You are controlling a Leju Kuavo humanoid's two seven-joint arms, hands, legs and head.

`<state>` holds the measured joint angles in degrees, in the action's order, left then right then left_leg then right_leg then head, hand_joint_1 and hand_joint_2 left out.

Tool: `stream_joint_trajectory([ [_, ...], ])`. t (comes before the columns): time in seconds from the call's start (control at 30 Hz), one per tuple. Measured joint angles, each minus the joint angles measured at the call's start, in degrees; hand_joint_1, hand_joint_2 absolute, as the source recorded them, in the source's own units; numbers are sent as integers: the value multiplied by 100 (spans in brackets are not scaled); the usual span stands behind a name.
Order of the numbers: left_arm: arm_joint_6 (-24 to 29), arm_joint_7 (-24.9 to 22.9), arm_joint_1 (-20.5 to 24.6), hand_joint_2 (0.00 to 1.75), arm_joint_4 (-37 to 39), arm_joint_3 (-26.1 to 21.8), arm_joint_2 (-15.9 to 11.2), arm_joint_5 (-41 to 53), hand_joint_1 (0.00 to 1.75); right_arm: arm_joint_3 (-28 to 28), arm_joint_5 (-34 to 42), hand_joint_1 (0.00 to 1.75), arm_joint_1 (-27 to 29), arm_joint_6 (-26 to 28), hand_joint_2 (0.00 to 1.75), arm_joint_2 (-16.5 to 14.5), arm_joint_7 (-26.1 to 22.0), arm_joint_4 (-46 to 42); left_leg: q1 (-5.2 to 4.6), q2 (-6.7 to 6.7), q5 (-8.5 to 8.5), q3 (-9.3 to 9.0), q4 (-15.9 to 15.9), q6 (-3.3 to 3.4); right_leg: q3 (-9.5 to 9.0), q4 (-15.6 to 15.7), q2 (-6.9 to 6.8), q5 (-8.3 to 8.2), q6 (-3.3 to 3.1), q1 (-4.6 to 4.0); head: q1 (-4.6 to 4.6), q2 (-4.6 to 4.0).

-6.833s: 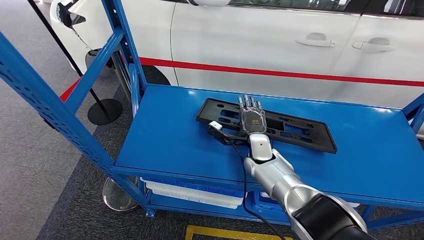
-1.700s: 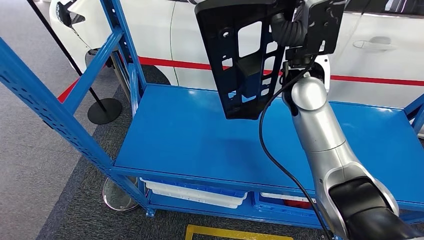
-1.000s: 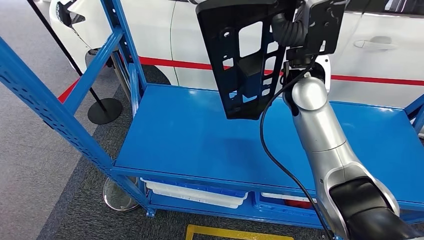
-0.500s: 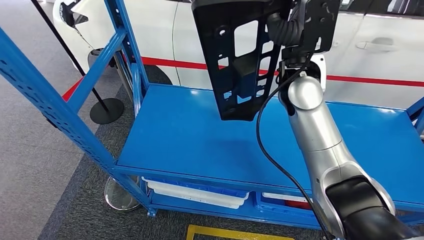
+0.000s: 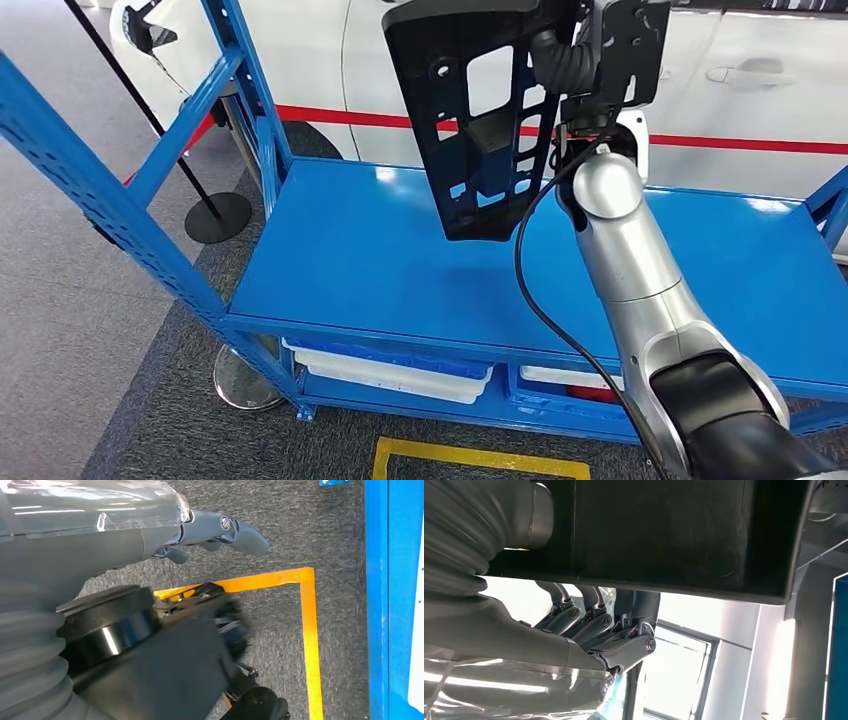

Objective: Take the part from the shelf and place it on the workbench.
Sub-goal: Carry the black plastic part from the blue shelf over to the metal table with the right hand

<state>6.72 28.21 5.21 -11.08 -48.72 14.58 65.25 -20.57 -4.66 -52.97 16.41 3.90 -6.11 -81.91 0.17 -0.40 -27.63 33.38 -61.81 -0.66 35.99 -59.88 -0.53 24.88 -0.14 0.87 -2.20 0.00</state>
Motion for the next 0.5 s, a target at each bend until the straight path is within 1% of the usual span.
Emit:
stream_joint_trajectory([
  [0.03, -10, -3, 1, 175, 0, 1, -1, 5, 0, -2, -2, 175, -3, -1, 175, -6, 1, 1, -16, -4, 15, -76, 156, 28, 13, -2, -3, -23, 35, 0, 1, 0],
  [0.07, -25, -6, 0, 175, 0, 2, -2, 9, 0, -3, -5, 175, -5, 1, 175, -14, 1, 3, -37, -8, 28, -77, 173, 61, 23, 8, -4, -52, 78, 1, 1, 0],
  [0.1, -43, -10, -3, 175, 0, 3, -7, 13, 0, -5, -10, 175, -7, 3, 175, -25, 2, 5, -46, -9, 75, -54, 188, 100, 26, 19, -3, -83, 121, 0, 3, 0],
  [0.13, -60, -15, -3, 175, 0, 5, -11, 17, 0, -5, -14, 175, -9, 8, 175, -33, 2, 9, -33, -3, 111, -37, 222, 143, 39, 16, -1, -88, 157, 8, 4, 0],
  [0.17, -73, -21, -3, 175, 0, 8, -16, 26, 0, -3, -19, 175, -17, 14, 175, -38, 4, 15, -24, 2, 164, -16, 260, 196, 71, -28, 4, -25, 186, 13, 9, 0],
  [0.2, -80, -29, -2, 175, 0, 13, -21, 38, 0, -2, -25, 175, -28, 18, 175, -43, 8, 21, -12, 8, 226, 16, 301, 248, 134, -164, 13, 122, 207, 16, 14, 0],
  [0.23, -84, -36, -1, 175, 0, 21, -25, 53, 0, -2, -32, 175, -42, 22, 175, -46, 11, 27, -7, 14, 287, 60, 329, 286, 230, -413, 22, 347, 220, 24, 18, 0],
  [0.27, -86, -44, -1, 175, 0, 30, -28, 66, 0, -3, -40, 175, -56, 25, 175, -50, 17, 33, -15, 14, 338, 118, 338, 310, 347, -760, 28, 608, 232, 23, 22, 0],
  [0.3, -86, -51, -4, 175, 0, 39, -31, 77, 0, -5, -49, 175, -64, 28, 175, -54, 27, 42, -22, 15, 387, 183, 336, 323, 457, -1136, 31, 823, 243, 25, 22, 0],
  [0.33, -85, -56, -9, 175, 0, 46, -32, 85, 0, -7, -55, 175, -67, 32, 175, -56, 38, 53, -30, 14, 434, 248, 332, 327, 518, -1423, 31, 942, 252, 25, 22, 0],
  [0.37, -85, -59, -15, 175, 0, 50, -33, 88, 0, -10, -61, 175, -66, 37, 175, -58, 49, 65, -37, 11, 480, 310, 329, 327, 498, -1545, 31, 948, 253, 25, 22, 0],
  [0.4, -84, -60, -20, 175, 0, 55, -34, 92, 0, -16, -69, 175, -67, 43, 175, -65, 57, 76, -43, 8, 526, 369, 324, 321, 366, -1440, 31, 843, 245, 24, 22, 0],
  [0.43, -81, -59, -23, 175, 0, 64, -34, 99, 0, -22, -79, 175, -69, 50, 175, -75, 60, 83, -47, 4, 570, 422, 319, 311, 132, -1132, 31, 683, 226, 20, 22, 0],
  [0.47, -78, -55, -25, 175, 0, 77, -34, 112, 0, -29, -90, 175, -76, 60, 175, -91, 60, 85, -52, 0, 611, 468, 312, 295, -153, -713, 33, 566, 197, 10, 21, 0],
  [0.5, -73, -48, -26, 175, 0, 94, -34, 128, 0, -37, -104, 175, -82, 74, 175, -117, 59, 86, -59, -2, 653, 507, 305, 275, -410, -309, 35, 493, 169, -6, 19, 0],
])
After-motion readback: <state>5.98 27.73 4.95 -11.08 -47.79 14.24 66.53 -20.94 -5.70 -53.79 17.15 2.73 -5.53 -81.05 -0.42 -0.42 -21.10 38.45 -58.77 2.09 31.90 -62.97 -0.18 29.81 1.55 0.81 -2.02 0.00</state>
